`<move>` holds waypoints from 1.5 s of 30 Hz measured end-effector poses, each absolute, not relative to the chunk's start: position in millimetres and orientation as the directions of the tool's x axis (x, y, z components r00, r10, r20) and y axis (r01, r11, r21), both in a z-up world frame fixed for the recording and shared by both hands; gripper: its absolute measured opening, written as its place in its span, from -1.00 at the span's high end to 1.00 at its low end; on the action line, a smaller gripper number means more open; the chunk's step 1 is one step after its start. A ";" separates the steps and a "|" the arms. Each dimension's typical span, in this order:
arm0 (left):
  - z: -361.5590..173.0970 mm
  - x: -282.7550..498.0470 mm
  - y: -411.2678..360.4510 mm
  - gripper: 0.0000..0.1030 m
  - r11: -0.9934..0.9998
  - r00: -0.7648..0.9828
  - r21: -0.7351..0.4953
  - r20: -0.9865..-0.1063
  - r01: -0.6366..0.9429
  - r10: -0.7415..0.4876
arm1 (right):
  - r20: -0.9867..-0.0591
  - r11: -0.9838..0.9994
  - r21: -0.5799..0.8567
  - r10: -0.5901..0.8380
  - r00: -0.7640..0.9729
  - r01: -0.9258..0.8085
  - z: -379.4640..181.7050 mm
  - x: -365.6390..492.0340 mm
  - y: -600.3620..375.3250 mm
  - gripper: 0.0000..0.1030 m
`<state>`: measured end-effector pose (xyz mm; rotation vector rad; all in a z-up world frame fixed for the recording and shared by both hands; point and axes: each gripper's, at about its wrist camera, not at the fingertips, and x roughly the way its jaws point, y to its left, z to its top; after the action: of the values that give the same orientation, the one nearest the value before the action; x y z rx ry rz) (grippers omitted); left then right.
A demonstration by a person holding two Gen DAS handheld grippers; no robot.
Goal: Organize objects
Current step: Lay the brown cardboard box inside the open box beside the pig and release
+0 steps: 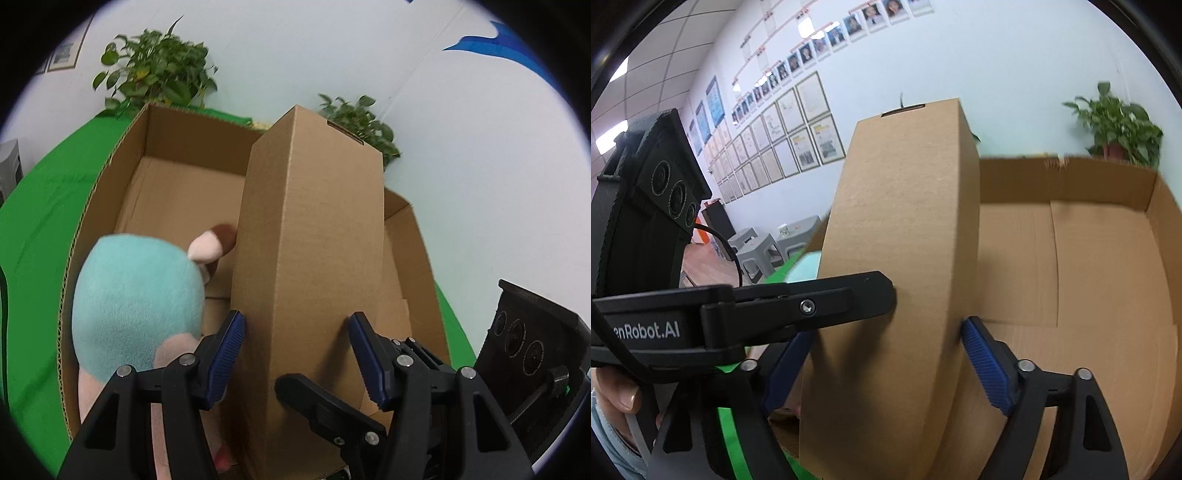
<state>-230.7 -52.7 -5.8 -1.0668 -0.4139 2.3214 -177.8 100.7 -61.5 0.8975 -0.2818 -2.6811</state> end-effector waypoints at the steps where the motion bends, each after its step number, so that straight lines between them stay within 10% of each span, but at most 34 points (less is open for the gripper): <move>1: -9.3 -232.1 -52.8 -0.10 -0.807 -0.533 -0.483 -0.608 -0.340 0.588 | -0.560 -0.937 0.279 -0.336 -0.757 0.209 -66.7 -181.5 100.9 -0.44; 16: -14.2 -225.3 -55.5 0.45 -0.824 -0.524 -0.443 -0.636 -0.353 0.566 | -0.626 -0.951 0.262 -0.297 -0.721 0.165 -100.2 -207.5 97.1 0.10; 30: 14.6 -157.2 -64.4 0.34 -0.889 -0.666 -0.224 -0.596 -0.399 0.449 | -0.659 -0.969 0.179 -0.248 -0.710 0.172 -88.8 -190.4 86.5 0.10; 33: 28.6 -130.7 -68.9 -0.12 -0.914 -0.745 -0.153 -0.537 -0.375 0.396 | -0.620 -0.973 0.135 -0.231 -0.750 0.188 -69.8 -162.6 82.7 -0.21; 35: 37.0 -111.6 -74.9 -0.45 -0.926 -0.796 -0.129 -0.478 -0.354 0.371 | -0.580 -0.977 0.119 -0.215 -0.786 0.178 -59.4 -138.2 84.3 -0.96; 45: 47.2 -54.0 -70.9 -0.58 -0.962 -0.871 -0.044 -0.417 -0.268 0.262 | -0.526 -0.984 0.167 -0.139 -0.839 0.058 -42.4 -21.6 108.6 -0.99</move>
<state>-54.0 -70.9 47.2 -0.6205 0.0216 2.7987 -21.6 108.6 -42.4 0.8493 -0.2193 -2.9093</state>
